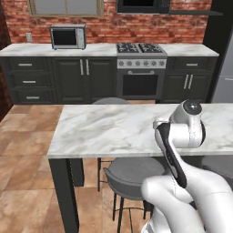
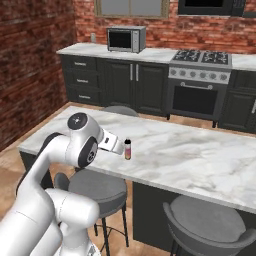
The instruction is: Place the large bottle from the dining counter next to the other large bottle outside the sink, and place the small bottle from the dining counter next to the other small bottle inside the sink.
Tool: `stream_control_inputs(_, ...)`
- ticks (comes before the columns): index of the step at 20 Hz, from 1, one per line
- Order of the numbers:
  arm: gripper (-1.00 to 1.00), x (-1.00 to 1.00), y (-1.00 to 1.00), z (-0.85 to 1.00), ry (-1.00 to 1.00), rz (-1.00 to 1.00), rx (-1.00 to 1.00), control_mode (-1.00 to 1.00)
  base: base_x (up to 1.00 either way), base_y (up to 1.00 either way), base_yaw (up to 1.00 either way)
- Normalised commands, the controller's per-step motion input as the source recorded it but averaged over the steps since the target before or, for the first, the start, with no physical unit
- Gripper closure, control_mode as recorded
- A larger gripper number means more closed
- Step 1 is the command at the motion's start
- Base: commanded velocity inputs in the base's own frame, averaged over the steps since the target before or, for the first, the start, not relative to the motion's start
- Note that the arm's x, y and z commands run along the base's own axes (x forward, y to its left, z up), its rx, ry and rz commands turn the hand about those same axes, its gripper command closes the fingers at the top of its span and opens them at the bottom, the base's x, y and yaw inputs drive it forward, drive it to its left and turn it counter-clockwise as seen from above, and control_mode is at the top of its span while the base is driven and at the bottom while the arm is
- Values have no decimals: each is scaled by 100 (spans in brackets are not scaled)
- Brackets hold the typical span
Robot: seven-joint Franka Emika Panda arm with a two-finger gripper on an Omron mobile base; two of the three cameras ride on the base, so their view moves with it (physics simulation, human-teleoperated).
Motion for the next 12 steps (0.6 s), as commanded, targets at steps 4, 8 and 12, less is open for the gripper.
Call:
stream_control_inputs(4, -100, 31, -12, 0, 0, 0, 0, -100, 0, 0, 0)
stream_control_inputs(8, -100, 32, 0, 0, 0, 0, 0, -100, 0, 0, 0)
stream_control_inputs(12, -100, 31, 0, -6, 0, 0, 0, -100, 0, 0, 0)
